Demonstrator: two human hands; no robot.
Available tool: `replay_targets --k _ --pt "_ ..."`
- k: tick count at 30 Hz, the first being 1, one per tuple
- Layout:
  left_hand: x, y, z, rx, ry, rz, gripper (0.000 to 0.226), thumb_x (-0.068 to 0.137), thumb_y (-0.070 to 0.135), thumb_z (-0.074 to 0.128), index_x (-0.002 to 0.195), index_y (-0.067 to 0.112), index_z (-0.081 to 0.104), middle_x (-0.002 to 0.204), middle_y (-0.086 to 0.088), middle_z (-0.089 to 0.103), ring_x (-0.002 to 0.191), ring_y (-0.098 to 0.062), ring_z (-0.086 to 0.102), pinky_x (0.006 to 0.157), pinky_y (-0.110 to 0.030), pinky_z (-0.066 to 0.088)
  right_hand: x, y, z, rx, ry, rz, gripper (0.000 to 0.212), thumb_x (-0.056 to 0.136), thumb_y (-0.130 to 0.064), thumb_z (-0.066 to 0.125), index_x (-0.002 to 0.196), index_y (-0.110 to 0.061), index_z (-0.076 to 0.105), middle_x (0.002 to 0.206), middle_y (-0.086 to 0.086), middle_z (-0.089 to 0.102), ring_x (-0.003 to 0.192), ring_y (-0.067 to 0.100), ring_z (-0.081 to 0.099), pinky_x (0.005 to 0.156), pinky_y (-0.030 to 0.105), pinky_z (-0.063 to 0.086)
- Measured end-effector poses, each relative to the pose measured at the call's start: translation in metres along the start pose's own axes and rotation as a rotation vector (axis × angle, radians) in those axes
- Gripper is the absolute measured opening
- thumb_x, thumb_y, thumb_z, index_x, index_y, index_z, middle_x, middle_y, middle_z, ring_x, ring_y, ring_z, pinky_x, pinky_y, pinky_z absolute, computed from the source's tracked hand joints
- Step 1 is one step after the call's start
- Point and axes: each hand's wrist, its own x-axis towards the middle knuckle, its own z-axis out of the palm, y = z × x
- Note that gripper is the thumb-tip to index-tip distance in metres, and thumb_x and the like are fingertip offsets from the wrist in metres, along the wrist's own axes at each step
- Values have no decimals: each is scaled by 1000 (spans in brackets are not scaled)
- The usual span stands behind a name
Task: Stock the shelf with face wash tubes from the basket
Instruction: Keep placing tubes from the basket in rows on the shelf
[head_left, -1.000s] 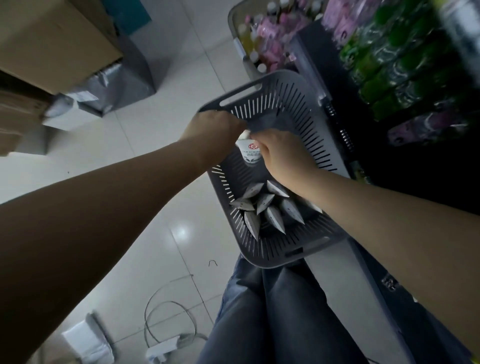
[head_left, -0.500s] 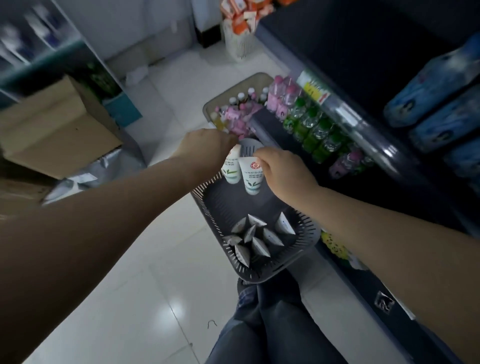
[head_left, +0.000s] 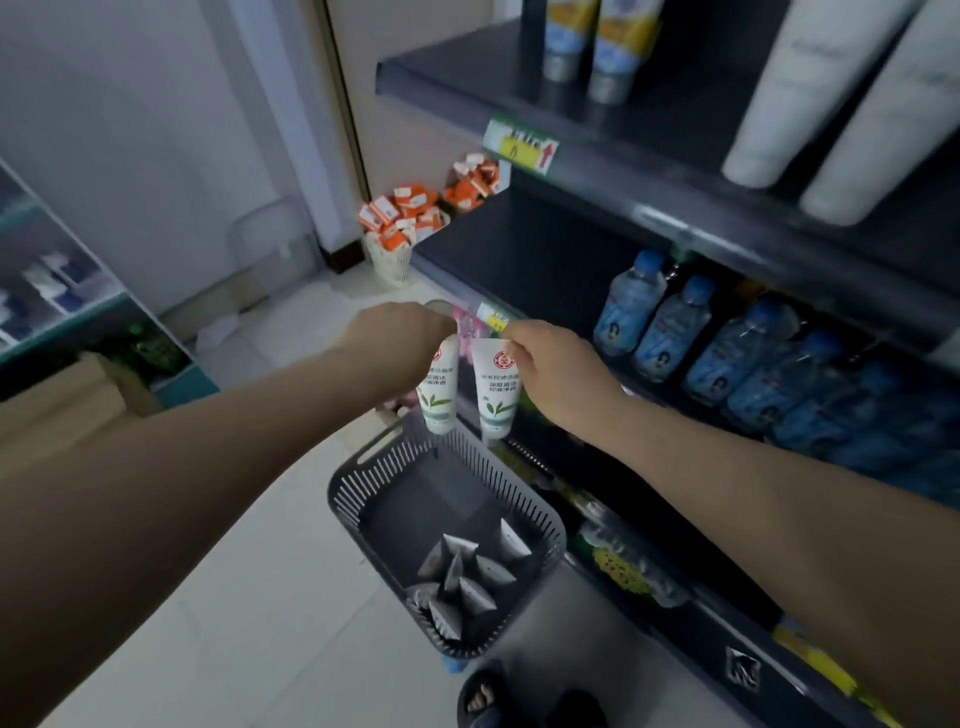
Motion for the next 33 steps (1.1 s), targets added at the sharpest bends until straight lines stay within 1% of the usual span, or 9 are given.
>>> replay_targets --k 4,9,16,19,21,25,28,31,33 --pt "13 19 -35 18 71 59 30 90 5 49 115 19 56 103 -4 66 94 -25 64 73 -39 55 -7 6 -41 18 62 9 20 99 -16 39 97 -11 58 96 6 61 86 25 58 77 42 48" --pt "23 49 -76 19 127 109 18 89 7 49 102 18 57 98 -3 65 89 -25 62 70 -37 52 -26 17 -91 38 142 44 20 98 -15 41 95 -9 59 95 6 63 88 23 58 76 39 47" --pt "25 106 -132 2 243 170 14 88 7 52 92 20 52 96 -3 64 85 -24 62 72 -41 56 -63 40 -159 55 248 98 20 98 -17 42 96 -12 61 96 2 65 89 18 58 71 30 42" --pt "27 133 -159 9 266 211 19 89 8 48 102 21 54 102 -4 64 91 -26 61 74 -38 53 -80 46 -193 68 276 105 19 98 -14 43 94 -10 61 94 3 63 85 17 56 64 27 38" --pt "25 150 -178 -28 271 247 26 91 8 45 111 21 55 106 -6 64 95 -28 60 77 -39 52 -93 48 -217 87 289 110 20 97 -12 43 94 -7 62 94 3 62 87 19 57 66 27 40" --pt "22 186 -211 -42 311 301 26 93 9 42 113 15 56 103 -10 64 86 -27 57 71 -37 49 -118 54 -259 63 318 132 23 98 -12 42 102 -6 64 103 6 64 94 21 58 79 35 48" --pt "22 212 -231 -27 362 322 25 94 10 42 115 12 57 105 -11 64 88 -26 57 68 -33 44 -136 63 -284 42 357 144 24 98 -14 41 104 -7 64 103 6 65 93 21 59 77 33 47" --pt "25 234 -248 -12 408 330 23 95 11 43 112 12 58 102 -11 65 80 -23 52 65 -32 41 -152 74 -305 22 391 158 24 98 -14 42 102 -4 64 103 9 66 95 23 60 79 35 47" --pt "28 247 -259 -15 427 335 24 96 13 42 114 13 57 107 -10 64 88 -24 55 67 -29 38 -160 82 -317 7 406 164 25 98 -15 42 100 -3 63 102 11 65 95 26 61 82 38 49"
